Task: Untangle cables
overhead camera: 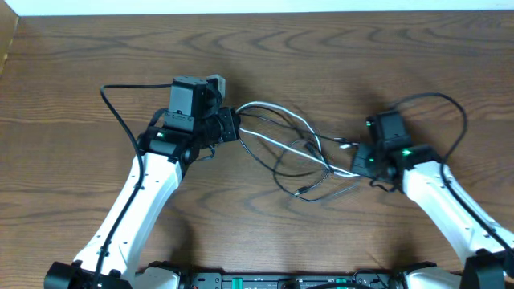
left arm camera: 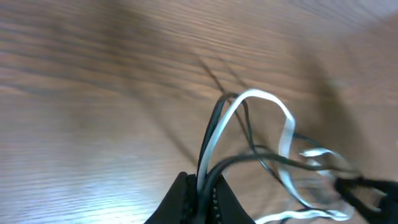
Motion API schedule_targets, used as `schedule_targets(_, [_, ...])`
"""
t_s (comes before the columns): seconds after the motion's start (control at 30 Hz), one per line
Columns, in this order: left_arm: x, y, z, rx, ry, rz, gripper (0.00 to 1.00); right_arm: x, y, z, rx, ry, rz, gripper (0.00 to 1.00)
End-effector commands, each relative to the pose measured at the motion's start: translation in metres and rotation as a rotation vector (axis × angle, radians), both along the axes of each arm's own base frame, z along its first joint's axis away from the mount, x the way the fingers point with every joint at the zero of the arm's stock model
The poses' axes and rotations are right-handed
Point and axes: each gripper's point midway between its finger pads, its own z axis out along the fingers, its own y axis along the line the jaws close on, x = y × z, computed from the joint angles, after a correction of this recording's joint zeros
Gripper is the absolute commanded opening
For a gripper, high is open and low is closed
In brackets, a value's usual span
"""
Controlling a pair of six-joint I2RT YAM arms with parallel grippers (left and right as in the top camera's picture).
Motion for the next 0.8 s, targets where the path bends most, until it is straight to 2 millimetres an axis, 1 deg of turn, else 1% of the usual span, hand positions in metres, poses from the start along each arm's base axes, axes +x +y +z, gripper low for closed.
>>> schedule_targets(0.0, [0.02,0.054,0.005,0.214,-0.084,0.212,0.08,-0.007,-0.06,0.006,-0.157,0.005,-0.203,0.01])
schedule_targets(0.1, [0.024,0.07,0.005,0.271,-0.096,0.277,0.08,-0.017,-0.083,0.005,-0.164,0.047,-0.282,0.01])
schedule_targets(0.17, [0.025,0.076,0.006,0.276,-0.096,0.294,0.08,-0.023,-0.097,0.004,-0.163,0.069,-0.336,0.01])
schedule_targets(0.23, [0.026,0.082,0.006,0.272,-0.092,0.317,0.08,-0.026,-0.105,0.003,-0.142,0.083,-0.373,0.01])
schedule_targets(0.43, [0.027,0.102,0.004,0.244,-0.065,0.407,0.07,-0.027,-0.106,0.001,-0.091,0.089,-0.398,0.01])
schedule_targets(0.53, [0.026,0.105,0.003,0.236,-0.054,0.415,0.08,-0.024,-0.104,0.002,-0.076,0.08,-0.393,0.01])
schedule_targets(0.6, [0.025,0.105,0.002,0.237,-0.05,0.414,0.08,-0.017,-0.097,0.002,-0.04,0.057,-0.34,0.02])
schedule_targets(0.63, [0.024,0.105,0.002,0.235,-0.045,0.416,0.08,-0.011,-0.09,0.003,-0.009,0.039,-0.297,0.09])
schedule_targets(0.67, [0.023,0.105,0.001,0.232,-0.039,0.418,0.08,-0.005,-0.083,0.005,0.024,0.018,-0.243,0.27])
schedule_targets(0.7, [0.022,0.105,0.0,0.229,-0.033,0.421,0.08,0.003,-0.072,0.008,0.071,-0.012,-0.171,0.49])
schedule_targets(0.73, [0.022,0.104,0.0,0.225,-0.03,0.417,0.08,0.008,-0.064,0.01,0.104,-0.035,-0.115,0.54])
schedule_targets(0.77, [0.022,0.101,-0.001,0.216,-0.026,0.408,0.08,0.013,-0.055,0.014,0.143,-0.062,-0.052,0.57])
